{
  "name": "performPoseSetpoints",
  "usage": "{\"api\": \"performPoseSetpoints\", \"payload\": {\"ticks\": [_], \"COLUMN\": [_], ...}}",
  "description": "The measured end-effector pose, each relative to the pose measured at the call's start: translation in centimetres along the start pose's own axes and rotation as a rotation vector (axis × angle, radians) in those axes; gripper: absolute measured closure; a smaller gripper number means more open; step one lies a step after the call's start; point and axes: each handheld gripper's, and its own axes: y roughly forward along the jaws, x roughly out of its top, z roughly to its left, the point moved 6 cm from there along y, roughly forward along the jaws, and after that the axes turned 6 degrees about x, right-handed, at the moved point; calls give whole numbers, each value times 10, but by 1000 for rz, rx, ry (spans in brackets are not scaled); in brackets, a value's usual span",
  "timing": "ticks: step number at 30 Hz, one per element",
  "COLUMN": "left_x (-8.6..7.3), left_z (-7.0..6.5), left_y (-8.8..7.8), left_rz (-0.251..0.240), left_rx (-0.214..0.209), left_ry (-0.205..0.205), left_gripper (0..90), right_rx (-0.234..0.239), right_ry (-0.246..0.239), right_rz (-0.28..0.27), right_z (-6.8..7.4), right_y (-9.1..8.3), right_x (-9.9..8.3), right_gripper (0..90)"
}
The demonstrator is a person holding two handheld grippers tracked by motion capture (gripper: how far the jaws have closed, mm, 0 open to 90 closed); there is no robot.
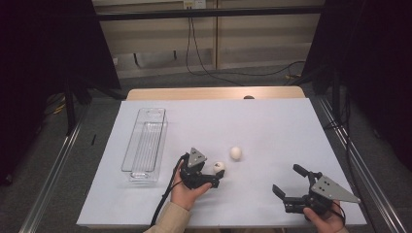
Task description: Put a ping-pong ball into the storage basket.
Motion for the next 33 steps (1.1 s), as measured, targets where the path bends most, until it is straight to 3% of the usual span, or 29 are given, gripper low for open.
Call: {"api": "performPoseSetpoints", "payload": {"ticks": [33], "left_x": [-1], "left_z": [-2], "left_y": [6], "left_rz": [42], "left_rx": [-8], "left_ry": [34], "left_gripper": [231], "right_rx": [-1], "right_ry": [-2], "right_rz": [1], "right_z": [0], "right_y": [0], "right_x": [0], "right_gripper": [14]}}
